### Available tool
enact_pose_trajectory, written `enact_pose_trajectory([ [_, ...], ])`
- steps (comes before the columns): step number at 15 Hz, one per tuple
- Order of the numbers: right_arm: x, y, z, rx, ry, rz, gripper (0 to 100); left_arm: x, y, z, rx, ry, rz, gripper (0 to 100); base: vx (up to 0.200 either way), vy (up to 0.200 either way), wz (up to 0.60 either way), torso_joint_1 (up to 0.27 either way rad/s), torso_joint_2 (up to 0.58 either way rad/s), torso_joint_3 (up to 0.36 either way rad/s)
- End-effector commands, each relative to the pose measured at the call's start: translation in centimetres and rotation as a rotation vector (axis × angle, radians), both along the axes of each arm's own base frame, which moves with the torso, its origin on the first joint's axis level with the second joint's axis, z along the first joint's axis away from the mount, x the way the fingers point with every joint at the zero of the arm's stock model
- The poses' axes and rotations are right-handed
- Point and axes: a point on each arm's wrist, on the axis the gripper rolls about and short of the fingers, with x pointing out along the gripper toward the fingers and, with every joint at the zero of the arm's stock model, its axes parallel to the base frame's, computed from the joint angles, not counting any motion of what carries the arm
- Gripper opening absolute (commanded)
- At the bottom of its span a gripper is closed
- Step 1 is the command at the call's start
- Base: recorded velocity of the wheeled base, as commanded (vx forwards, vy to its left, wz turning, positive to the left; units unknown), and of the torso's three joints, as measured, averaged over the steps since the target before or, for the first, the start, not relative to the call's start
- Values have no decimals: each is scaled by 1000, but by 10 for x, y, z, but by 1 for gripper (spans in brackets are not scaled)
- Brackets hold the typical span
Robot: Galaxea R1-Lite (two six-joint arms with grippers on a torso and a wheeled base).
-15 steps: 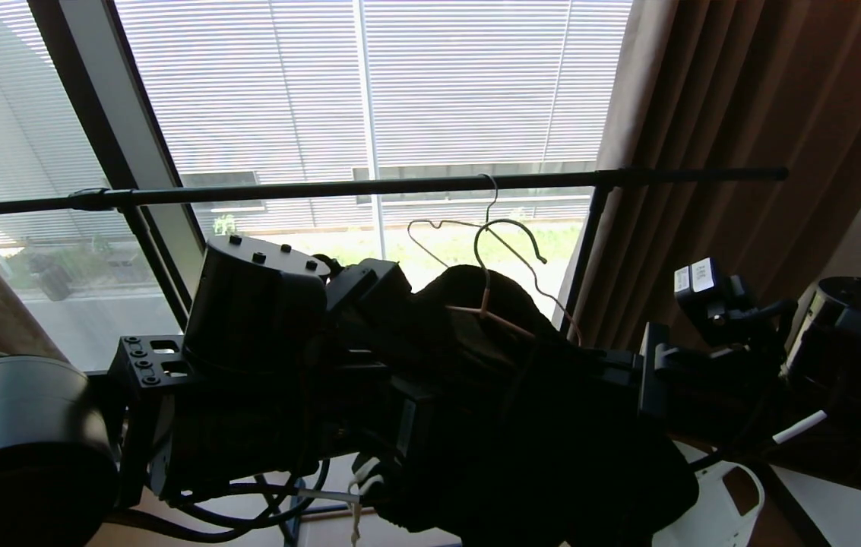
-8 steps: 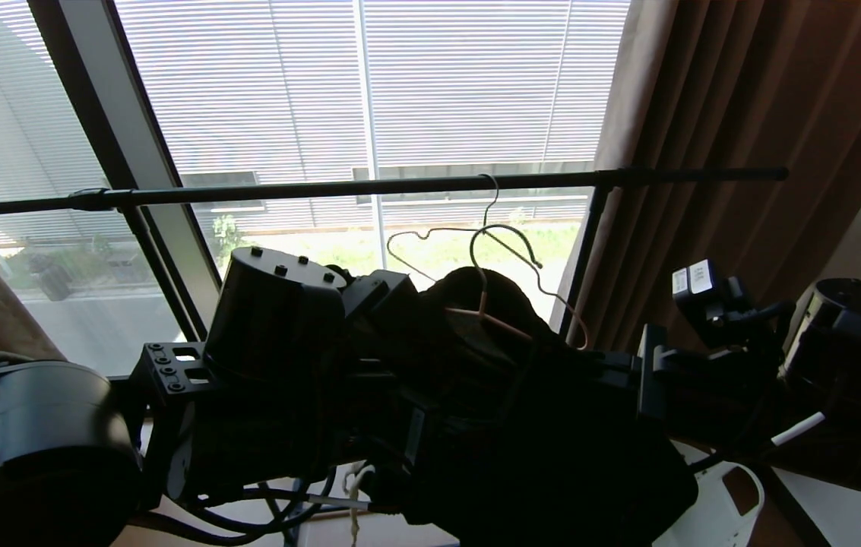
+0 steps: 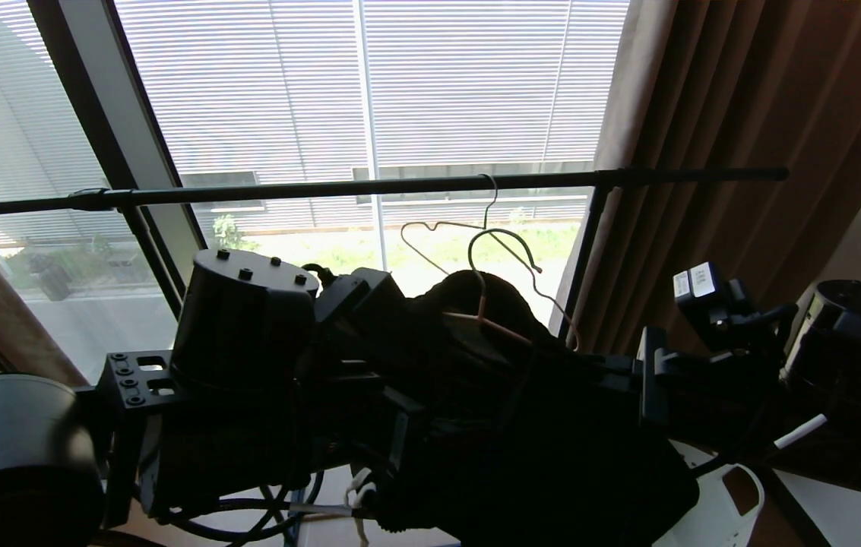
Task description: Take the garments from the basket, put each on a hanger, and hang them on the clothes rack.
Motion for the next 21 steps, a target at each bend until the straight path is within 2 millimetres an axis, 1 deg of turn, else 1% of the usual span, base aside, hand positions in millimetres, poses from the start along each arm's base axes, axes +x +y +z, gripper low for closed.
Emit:
enact_pose_trajectory([
  [1,-1,-1,-1,-1,3,0,0,-6,18,10,-25,-27,32,100,0,0,0,0,0,0],
  [3,-1,-1,0,3,0,12,0,-9,29,15,-36,-48,54,100,0,0,0,0,0,0],
  [6,-2,-8,-3,27,8,82,0,-19,51,26,-70,-86,86,100,0,0,0,0,0,0],
  [9,-2,-11,-5,30,18,112,0,-28,69,36,-66,-170,99,100,0,0,0,0,0,0],
  [12,-1,-11,-4,34,20,136,0,-36,77,47,-70,-237,83,100,0,0,0,0,0,0],
  [13,0,-14,-4,38,24,159,0,-35,83,48,-54,-267,73,100,0,0,0,0,0,0],
  [14,1,-19,-3,48,23,204,0,-29,95,49,-24,-319,43,100,0,0,0,0,0,0],
  [15,7,-24,0,56,11,225,0,-18,112,50,7,-385,-23,100,0,0,0,0,0,0],
  [16,8,-23,1,58,7,229,0,-15,118,51,17,-410,-48,100,0,0,0,0,0,0],
  [17,12,-21,0,57,12,235,0,-2,129,48,51,-474,-134,100,0,0,0,0,0,0],
  [19,11,-20,-6,59,38,311,0,9,136,42,60,-554,-294,100,0,0,0,0,0,0],
  [20,11,-20,-6,59,40,318,0,9,136,40,54,-568,-339,100,0,0,0,0,0,0],
  [21,10,-20,-6,60,40,321,0,11,135,33,41,-581,-425,100,0,0,0,0,0,0],
])
